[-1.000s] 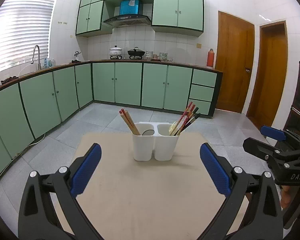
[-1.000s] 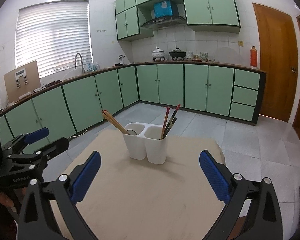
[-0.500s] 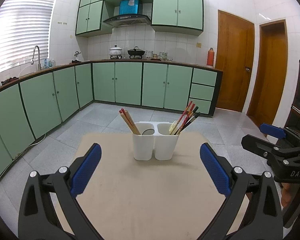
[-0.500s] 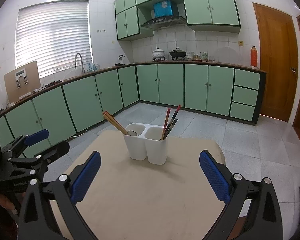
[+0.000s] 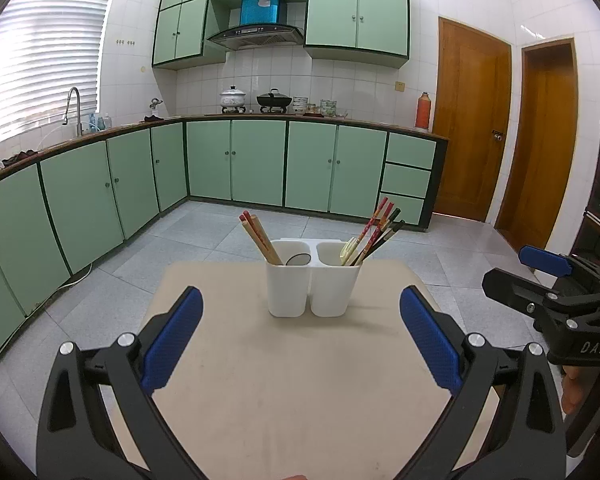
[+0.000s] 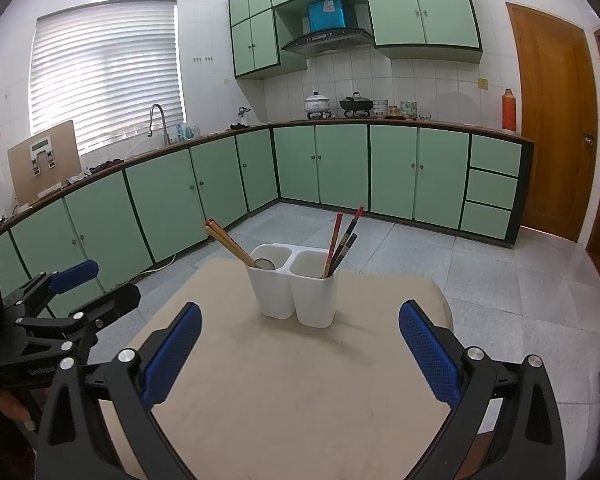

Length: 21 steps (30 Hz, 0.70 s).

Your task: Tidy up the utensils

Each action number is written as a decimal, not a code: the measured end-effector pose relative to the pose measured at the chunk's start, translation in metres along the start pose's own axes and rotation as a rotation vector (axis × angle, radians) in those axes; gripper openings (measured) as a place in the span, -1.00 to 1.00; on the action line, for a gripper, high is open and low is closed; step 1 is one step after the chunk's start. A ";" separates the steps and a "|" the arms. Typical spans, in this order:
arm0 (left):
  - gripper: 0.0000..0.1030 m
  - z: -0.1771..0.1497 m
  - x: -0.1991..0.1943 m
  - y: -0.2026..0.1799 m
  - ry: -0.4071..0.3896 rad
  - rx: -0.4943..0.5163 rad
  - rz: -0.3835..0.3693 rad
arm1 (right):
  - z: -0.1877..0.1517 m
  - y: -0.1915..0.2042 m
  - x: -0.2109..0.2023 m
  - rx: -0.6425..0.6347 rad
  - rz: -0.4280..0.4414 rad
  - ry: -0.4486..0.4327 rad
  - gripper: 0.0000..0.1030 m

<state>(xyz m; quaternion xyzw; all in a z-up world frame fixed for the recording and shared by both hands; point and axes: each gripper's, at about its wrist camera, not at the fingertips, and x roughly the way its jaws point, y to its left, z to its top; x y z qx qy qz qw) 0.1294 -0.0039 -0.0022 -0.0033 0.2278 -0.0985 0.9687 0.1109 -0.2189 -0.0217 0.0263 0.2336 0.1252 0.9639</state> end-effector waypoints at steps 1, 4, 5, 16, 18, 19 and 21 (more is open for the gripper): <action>0.86 0.000 0.000 -0.001 0.000 0.000 0.000 | 0.000 0.000 0.000 0.000 0.000 0.000 0.88; 0.86 0.000 0.001 0.000 0.001 -0.001 -0.001 | 0.000 0.000 0.000 0.000 0.000 0.000 0.88; 0.86 0.000 0.000 -0.001 0.000 0.000 0.000 | 0.000 0.000 0.000 0.000 0.000 0.000 0.88; 0.86 0.001 0.002 0.000 0.002 0.000 0.002 | -0.001 0.000 0.002 0.001 0.000 0.003 0.88; 0.86 0.001 0.002 0.000 0.001 0.000 0.003 | -0.001 0.000 0.002 0.001 -0.001 0.003 0.88; 0.86 0.001 0.002 0.000 0.001 0.000 0.003 | -0.001 0.000 0.002 0.002 0.000 0.002 0.88; 0.86 0.001 0.001 0.001 0.001 0.000 0.001 | -0.001 0.000 0.002 0.001 0.000 0.003 0.88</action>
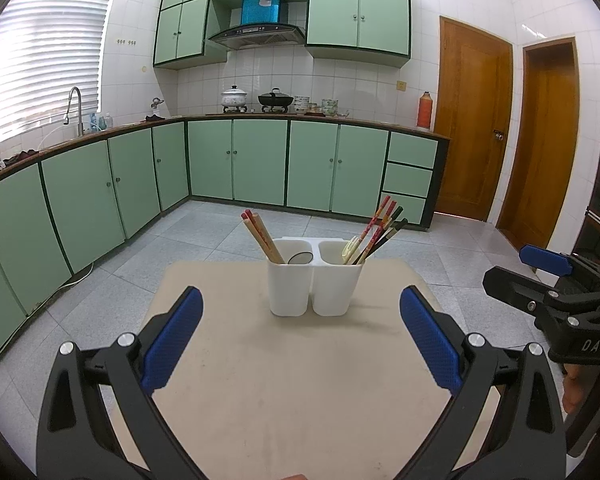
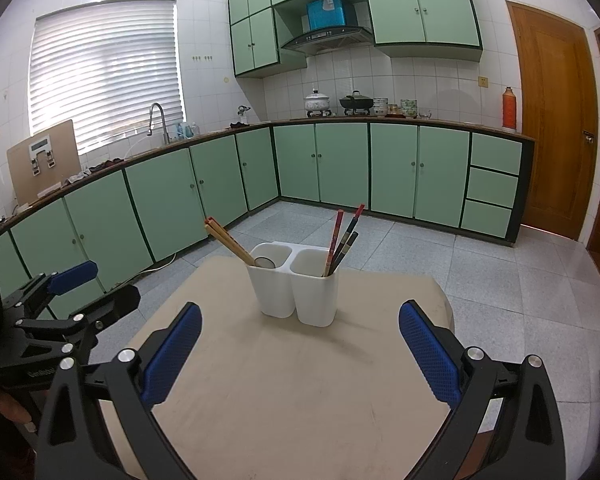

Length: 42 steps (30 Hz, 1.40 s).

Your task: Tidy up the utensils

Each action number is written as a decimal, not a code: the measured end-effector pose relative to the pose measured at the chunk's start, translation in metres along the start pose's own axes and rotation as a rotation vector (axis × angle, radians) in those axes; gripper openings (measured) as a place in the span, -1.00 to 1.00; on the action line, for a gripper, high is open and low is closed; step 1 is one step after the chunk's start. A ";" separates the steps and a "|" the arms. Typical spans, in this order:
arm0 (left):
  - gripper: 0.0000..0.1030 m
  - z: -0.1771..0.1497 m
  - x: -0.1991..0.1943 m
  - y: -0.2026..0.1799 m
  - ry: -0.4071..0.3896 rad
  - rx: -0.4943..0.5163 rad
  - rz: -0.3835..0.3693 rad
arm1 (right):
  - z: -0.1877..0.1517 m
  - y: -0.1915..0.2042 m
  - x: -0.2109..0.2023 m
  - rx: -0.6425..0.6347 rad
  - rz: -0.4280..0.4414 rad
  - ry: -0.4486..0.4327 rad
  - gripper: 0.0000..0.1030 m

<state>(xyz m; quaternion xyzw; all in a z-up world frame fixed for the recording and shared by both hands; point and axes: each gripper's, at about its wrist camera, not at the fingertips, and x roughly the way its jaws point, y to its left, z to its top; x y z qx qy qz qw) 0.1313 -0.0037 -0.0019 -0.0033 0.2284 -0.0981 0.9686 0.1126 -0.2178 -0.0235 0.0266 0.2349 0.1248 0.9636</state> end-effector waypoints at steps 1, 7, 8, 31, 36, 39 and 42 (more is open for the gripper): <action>0.86 0.000 0.000 0.000 0.000 0.000 0.000 | 0.000 0.000 0.000 0.000 0.000 0.000 0.88; 0.86 0.000 0.001 -0.001 0.001 0.001 0.001 | 0.000 0.000 0.000 0.001 0.000 0.002 0.88; 0.86 0.000 0.000 -0.001 0.001 0.000 0.000 | 0.000 0.000 0.000 0.000 0.000 0.002 0.88; 0.86 -0.004 0.002 -0.002 0.008 -0.002 0.014 | -0.006 -0.002 0.006 0.000 -0.007 0.013 0.88; 0.86 -0.004 0.005 -0.004 0.015 -0.003 0.019 | -0.007 -0.003 0.006 -0.001 -0.013 0.017 0.88; 0.86 -0.004 0.004 -0.003 0.018 -0.013 0.016 | -0.008 -0.003 0.006 -0.001 -0.015 0.020 0.88; 0.86 -0.005 0.005 -0.003 0.021 -0.012 0.016 | -0.008 -0.003 0.007 0.001 -0.016 0.024 0.88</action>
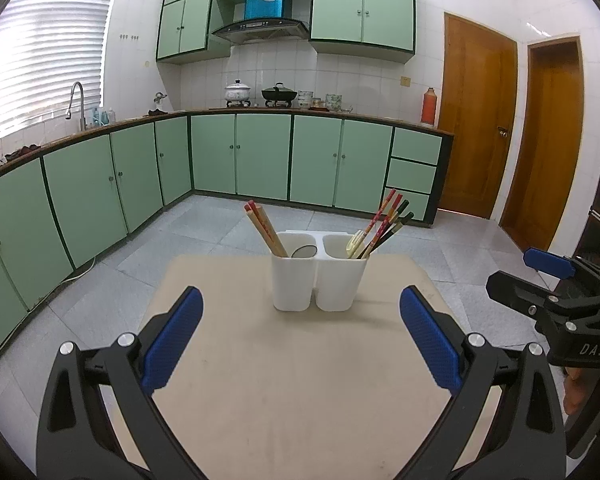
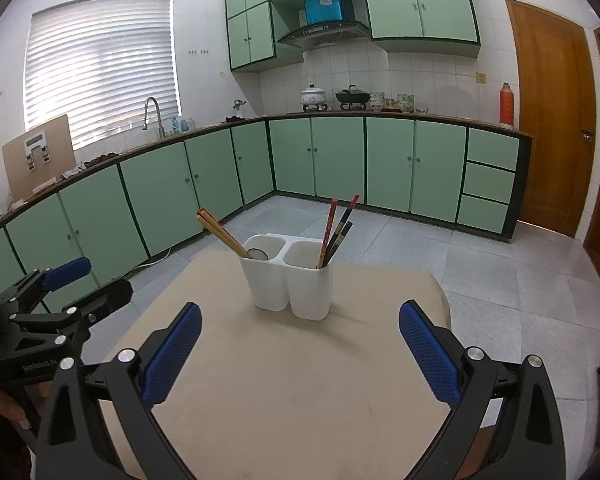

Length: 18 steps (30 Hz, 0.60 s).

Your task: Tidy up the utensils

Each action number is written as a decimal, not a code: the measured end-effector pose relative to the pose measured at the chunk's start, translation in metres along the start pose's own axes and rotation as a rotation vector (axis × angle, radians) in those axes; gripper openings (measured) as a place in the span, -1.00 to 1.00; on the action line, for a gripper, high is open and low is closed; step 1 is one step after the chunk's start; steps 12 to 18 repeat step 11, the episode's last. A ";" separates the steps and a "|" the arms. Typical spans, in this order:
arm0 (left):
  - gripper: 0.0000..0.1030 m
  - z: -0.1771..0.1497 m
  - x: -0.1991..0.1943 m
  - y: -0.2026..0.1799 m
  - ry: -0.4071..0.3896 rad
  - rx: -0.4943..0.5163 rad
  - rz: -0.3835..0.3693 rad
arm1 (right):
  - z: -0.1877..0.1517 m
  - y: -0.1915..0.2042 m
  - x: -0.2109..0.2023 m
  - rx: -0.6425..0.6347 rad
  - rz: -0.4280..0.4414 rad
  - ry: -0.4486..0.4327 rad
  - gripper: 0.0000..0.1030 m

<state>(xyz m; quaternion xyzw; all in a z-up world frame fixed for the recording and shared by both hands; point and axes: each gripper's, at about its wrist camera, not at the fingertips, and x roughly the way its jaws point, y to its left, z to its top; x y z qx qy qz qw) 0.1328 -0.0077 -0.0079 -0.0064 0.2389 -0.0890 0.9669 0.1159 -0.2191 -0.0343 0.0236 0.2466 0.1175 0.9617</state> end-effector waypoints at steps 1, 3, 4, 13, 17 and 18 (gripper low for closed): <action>0.86 0.000 0.000 -0.001 0.002 0.001 -0.002 | 0.000 0.000 0.000 0.000 0.000 0.001 0.88; 0.86 0.000 0.001 0.000 0.005 0.002 -0.002 | 0.001 0.000 0.000 0.000 -0.001 0.001 0.88; 0.86 0.001 0.001 0.001 0.007 0.000 -0.003 | 0.000 0.000 0.000 0.001 -0.001 0.001 0.88; 0.86 0.003 0.006 0.000 0.015 -0.005 0.000 | 0.000 -0.003 0.001 0.005 -0.002 0.007 0.88; 0.86 0.003 0.006 0.000 0.015 -0.005 0.000 | 0.000 -0.003 0.001 0.005 -0.002 0.007 0.88; 0.86 0.003 0.006 0.000 0.015 -0.005 0.000 | 0.000 -0.003 0.001 0.005 -0.002 0.007 0.88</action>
